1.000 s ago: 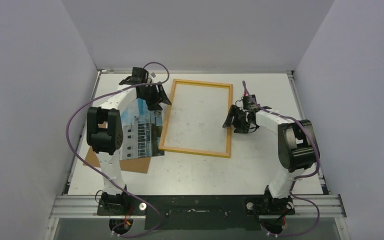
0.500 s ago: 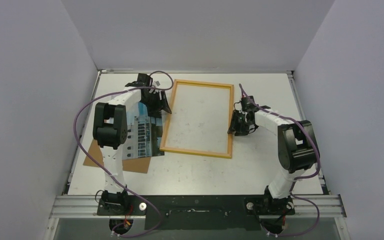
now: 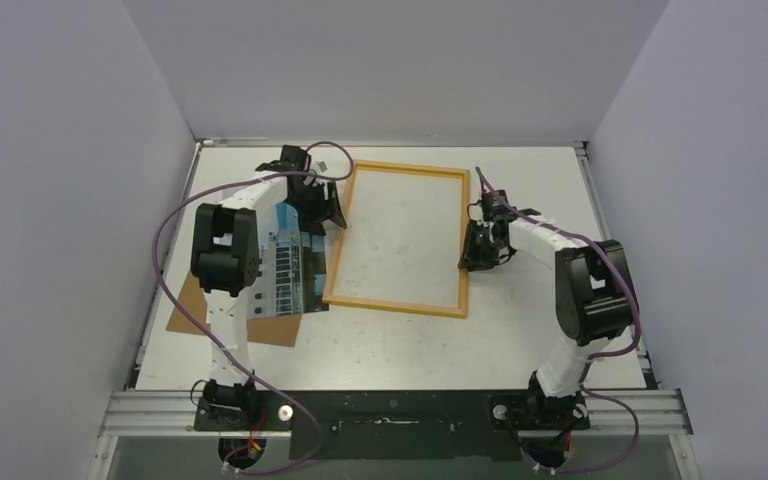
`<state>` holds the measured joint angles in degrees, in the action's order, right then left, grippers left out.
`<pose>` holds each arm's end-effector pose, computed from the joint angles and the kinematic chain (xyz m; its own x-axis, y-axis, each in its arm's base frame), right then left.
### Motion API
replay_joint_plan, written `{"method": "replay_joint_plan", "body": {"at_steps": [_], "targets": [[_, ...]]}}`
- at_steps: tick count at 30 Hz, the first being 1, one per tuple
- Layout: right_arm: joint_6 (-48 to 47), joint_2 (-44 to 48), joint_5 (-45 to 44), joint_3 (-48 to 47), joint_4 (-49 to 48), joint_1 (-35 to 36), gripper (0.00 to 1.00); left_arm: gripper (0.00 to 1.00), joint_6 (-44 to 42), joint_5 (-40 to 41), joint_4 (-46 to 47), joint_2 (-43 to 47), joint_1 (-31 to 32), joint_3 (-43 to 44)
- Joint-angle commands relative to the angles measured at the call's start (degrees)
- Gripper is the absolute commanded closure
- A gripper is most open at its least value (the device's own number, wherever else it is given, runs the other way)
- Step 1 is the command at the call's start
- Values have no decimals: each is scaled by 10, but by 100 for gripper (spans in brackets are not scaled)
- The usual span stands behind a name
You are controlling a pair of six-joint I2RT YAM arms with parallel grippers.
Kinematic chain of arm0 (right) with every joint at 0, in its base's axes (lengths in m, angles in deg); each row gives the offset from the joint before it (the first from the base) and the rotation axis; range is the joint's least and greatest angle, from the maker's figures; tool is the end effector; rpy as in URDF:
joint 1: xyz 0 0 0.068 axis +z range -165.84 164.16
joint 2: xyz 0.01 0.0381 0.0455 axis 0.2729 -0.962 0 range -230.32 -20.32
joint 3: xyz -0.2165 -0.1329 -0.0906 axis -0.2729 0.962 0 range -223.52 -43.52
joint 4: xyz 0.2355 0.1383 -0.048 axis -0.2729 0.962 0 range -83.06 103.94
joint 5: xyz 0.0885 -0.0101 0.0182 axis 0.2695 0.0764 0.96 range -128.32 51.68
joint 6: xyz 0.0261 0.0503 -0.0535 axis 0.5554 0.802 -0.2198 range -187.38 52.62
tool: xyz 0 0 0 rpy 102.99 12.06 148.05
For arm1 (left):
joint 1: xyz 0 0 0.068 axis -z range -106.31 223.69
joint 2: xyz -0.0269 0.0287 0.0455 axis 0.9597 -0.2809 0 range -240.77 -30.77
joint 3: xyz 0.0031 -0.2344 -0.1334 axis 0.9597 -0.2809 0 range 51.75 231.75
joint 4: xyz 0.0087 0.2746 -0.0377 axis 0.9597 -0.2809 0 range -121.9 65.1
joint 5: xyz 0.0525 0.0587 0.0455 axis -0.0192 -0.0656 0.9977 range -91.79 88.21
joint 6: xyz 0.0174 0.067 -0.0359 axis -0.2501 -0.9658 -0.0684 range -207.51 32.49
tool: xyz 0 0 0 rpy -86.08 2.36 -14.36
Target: Put the photo into the frame
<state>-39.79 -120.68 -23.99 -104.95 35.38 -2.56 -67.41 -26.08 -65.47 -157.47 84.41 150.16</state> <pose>0.3482 0.0991 0.1244 -0.9422 0.2388 -0.2352 0.1368 0.9146 0.3805 0.4699 -0.1169 0.1257 -0.9690 -0.1353 -0.2068 -0.0188 0.8748 -0.4842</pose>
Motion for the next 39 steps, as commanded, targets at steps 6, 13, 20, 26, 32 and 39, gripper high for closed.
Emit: {"method": "replay_joint_plan", "body": {"at_steps": [6, 13, 20, 26, 32, 39], "targets": [[-12, 57, -110, -113, 109, 26, 41, 47, 38, -67, 43, 59, -24, -13], [21, 26, -228, -235, 159, 160, 36, 46, 113, -37, 84, 171, -89, -89], [98, -93, -299, -371, 135, 299, 39, 46, 163, 51, 50, 282, -164, -203], [105, -226, -338, -516, 151, 362, 39, 46, 181, 29, 49, 333, -229, -286], [99, -332, -378, -635, 188, 395, 36, 46, 204, -3, 75, 351, -250, -344], [90, -396, -381, -699, 195, 403, 36, 46, 206, -20, 88, 353, -251, -375]]}}
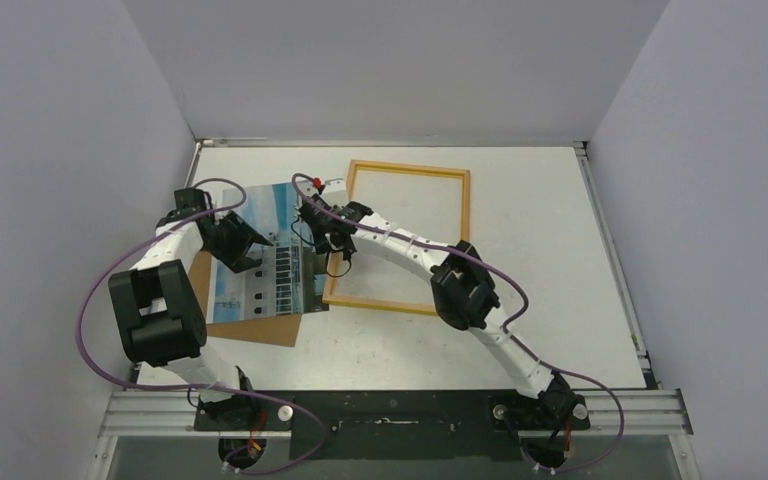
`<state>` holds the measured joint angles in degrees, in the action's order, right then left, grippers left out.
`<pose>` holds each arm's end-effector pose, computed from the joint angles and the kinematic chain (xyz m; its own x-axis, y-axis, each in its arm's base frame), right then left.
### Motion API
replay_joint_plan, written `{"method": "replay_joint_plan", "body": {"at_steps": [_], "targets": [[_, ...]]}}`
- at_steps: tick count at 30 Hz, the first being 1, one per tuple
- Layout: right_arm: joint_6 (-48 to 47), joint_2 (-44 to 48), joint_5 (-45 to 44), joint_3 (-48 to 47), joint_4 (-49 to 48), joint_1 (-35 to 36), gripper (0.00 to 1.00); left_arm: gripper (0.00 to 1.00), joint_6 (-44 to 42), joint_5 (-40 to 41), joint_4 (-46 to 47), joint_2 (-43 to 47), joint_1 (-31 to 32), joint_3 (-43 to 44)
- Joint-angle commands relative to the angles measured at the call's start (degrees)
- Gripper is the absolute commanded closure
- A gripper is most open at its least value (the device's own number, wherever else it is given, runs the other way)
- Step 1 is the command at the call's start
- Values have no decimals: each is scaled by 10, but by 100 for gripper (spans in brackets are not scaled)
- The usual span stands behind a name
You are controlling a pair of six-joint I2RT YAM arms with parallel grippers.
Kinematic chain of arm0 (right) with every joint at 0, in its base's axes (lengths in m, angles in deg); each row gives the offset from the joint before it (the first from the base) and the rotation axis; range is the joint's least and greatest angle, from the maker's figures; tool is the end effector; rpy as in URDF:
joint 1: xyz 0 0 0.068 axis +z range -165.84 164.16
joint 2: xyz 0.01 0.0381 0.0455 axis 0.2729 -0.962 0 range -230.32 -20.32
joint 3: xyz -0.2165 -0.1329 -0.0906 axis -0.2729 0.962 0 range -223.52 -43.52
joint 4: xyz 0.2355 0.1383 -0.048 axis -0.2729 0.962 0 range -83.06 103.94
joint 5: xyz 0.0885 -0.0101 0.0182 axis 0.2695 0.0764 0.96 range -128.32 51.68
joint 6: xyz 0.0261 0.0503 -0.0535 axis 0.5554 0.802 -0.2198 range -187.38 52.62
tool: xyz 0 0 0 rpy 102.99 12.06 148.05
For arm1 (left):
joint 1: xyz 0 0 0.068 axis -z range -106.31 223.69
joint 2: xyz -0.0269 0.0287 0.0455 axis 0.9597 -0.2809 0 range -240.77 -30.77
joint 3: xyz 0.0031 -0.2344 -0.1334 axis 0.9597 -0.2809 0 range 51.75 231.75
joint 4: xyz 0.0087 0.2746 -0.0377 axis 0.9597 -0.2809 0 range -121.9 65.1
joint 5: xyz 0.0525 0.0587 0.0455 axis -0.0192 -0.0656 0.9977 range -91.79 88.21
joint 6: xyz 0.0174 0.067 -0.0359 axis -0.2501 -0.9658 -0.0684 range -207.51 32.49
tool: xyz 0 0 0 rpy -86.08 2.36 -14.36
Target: Put the photo into the frame
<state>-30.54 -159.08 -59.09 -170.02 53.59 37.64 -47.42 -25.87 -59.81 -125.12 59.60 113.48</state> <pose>0.3493 0.4321 0.1718 -0.7931 -0.1289 -0.5954 -0.2085 0.9758 0.0664 0.3405 0.0574 0.1583 -0.6400 -0.7668 -0.0496 -0.6315 0.5617 -0.5345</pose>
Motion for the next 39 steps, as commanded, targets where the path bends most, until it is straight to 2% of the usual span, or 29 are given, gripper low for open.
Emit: {"method": "replay_joint_plan", "body": {"at_steps": [1, 10, 22, 28, 35, 39], "targets": [[-2, -18, -30, -56, 18, 2, 36, 46, 5, -24, 32, 29, -4, -10], [-5, -48, -24, -74, 23, 5, 45, 46, -2, -31, 34, 17, -5, -16], [-19, -58, -19, -77, 37, 7, 48, 46, -4, -45, 38, 7, -6, -18], [-20, -49, -4, -63, 48, 8, 70, 46, -4, -50, 42, 5, -6, -21], [-13, 7, -6, -4, 52, 9, 71, 46, -5, -58, 50, 0, -6, -29], [-14, 13, -11, -18, 67, 11, 74, 46, -3, -61, 52, 0, -6, -29]]}}
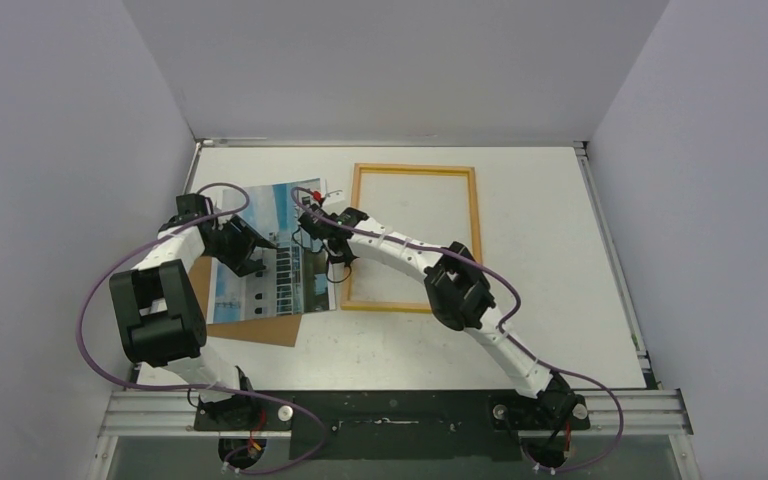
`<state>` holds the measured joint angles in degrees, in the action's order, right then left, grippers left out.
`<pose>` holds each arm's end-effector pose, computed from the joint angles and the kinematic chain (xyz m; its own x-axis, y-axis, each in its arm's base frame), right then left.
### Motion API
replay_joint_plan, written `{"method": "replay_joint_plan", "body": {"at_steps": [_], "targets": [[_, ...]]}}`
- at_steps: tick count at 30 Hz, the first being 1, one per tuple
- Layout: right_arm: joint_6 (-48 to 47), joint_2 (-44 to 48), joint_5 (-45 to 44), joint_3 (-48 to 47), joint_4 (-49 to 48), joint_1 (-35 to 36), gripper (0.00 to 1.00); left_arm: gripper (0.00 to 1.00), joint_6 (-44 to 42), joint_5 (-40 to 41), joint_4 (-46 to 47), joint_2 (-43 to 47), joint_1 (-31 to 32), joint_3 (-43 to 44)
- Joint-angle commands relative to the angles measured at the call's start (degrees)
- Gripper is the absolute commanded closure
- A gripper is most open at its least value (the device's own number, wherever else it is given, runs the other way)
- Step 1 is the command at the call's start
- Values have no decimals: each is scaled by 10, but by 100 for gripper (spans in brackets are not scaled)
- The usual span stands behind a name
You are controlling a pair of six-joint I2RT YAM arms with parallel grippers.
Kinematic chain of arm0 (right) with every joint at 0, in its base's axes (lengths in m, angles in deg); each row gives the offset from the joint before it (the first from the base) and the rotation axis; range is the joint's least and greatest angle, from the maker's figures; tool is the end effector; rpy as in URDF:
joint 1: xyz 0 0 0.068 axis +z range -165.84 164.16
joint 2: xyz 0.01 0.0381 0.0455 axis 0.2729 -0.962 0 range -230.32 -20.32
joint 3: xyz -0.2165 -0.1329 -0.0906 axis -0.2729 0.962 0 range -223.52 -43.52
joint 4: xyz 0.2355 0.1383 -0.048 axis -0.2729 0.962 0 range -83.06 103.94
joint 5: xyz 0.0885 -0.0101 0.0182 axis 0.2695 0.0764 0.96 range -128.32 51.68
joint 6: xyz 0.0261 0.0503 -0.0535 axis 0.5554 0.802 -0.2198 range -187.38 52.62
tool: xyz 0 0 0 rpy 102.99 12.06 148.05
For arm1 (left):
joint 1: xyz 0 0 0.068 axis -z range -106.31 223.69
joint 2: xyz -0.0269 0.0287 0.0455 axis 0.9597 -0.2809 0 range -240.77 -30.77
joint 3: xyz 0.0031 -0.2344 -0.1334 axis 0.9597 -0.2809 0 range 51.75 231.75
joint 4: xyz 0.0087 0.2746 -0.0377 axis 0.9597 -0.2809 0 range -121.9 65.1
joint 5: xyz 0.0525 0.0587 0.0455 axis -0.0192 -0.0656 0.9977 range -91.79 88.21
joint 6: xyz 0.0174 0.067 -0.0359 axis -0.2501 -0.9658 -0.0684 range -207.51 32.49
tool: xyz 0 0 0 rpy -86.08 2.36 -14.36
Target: Put the photo into the frame
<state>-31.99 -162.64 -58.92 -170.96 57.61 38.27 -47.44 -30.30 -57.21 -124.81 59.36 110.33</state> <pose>0.3422 0.4329 0.1396 -0.8248 -0.2151 -0.5229 -0.2394 0.9707 -0.0216 0.3340 0.0525 0.1479 -0.6590 -0.7521 -0.0051 -0.6099 0.5383 -0.5816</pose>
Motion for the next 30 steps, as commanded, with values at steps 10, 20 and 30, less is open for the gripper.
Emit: {"method": "replay_joint_plan", "body": {"at_steps": [10, 20, 30], "targets": [[-26, 28, -10, -39, -22, 4, 50, 46, -4, -23, 21, -6, -3, 9], [-15, 0, -46, -52, -23, -1, 57, 46, -7, -24, 20, -8, -3, 10], [9, -7, -57, -49, -9, -11, 53, 46, -7, -27, 22, -12, -3, 9]]}}
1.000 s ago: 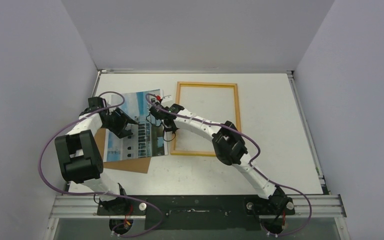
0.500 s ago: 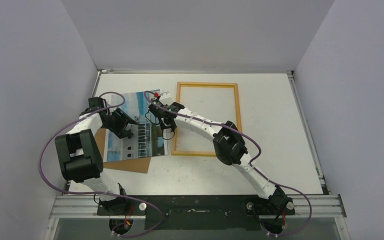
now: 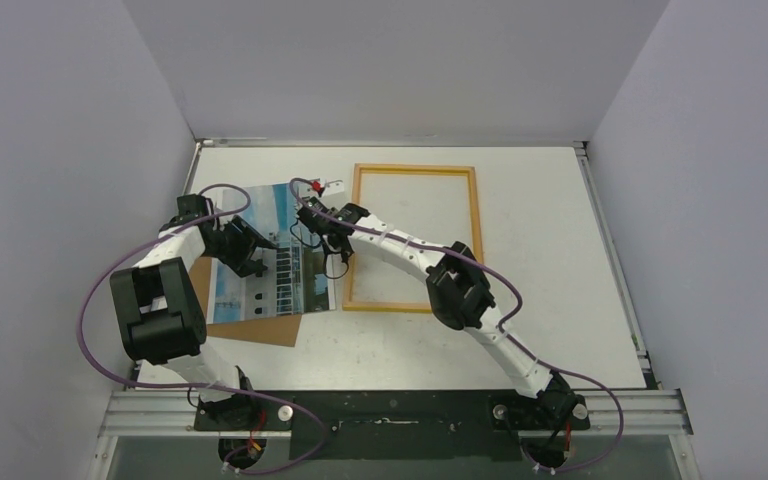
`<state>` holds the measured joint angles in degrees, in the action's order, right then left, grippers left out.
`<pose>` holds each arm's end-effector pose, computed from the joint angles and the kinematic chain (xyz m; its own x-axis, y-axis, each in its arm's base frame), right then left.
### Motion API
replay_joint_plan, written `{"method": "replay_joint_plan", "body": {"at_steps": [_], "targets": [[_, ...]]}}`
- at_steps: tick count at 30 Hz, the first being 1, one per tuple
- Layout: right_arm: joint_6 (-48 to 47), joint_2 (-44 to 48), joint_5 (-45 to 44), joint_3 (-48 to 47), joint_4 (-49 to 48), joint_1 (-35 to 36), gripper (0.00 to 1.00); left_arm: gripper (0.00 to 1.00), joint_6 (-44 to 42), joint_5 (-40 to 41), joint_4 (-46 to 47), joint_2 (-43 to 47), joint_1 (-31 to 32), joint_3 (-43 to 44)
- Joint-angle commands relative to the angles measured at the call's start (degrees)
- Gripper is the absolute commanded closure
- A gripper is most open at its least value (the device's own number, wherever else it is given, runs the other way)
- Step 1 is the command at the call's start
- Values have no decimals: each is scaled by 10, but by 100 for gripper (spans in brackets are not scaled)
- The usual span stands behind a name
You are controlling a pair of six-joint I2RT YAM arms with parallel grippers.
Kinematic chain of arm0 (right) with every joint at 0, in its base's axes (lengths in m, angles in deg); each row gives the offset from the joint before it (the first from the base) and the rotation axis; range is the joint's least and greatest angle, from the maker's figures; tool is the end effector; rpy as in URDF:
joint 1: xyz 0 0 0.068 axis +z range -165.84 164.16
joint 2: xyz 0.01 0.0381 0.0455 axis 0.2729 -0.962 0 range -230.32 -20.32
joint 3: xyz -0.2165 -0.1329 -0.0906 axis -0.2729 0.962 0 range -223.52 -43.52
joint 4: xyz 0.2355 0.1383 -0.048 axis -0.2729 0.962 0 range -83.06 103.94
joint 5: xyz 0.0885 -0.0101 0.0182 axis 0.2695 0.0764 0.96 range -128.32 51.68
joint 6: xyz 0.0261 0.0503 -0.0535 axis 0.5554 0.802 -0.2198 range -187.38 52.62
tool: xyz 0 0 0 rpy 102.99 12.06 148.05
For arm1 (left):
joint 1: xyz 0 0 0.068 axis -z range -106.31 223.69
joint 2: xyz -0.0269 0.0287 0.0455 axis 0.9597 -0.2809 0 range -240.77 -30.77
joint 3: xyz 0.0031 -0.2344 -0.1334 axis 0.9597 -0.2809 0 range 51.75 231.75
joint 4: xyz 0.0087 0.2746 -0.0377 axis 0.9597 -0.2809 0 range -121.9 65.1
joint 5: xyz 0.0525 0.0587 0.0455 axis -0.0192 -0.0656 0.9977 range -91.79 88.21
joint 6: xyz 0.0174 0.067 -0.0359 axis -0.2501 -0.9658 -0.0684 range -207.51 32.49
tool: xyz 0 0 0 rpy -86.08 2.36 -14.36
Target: Put the photo into the frame
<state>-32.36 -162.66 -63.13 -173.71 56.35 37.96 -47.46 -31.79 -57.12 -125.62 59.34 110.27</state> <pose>0.3528 0.4347 0.1582 -0.7779 -0.1809 -0.6018 -0.2051 0.9783 -0.0291 0.3345 0.0512 0.1440 -0.6661 -0.7456 0.0195 -0.6089 0.5286 -0.5915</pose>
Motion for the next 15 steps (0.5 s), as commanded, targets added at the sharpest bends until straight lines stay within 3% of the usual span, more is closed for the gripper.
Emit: {"method": "replay_joint_plan", "body": {"at_steps": [1, 15], "targets": [[14, -8, -9, -20, 1, -9, 53, 46, -7, -13, 20, -4, -3, 10], [34, -22, 33, -12, -5, -20, 58, 46, -4, -15, 23, -7, -3, 8]]}}
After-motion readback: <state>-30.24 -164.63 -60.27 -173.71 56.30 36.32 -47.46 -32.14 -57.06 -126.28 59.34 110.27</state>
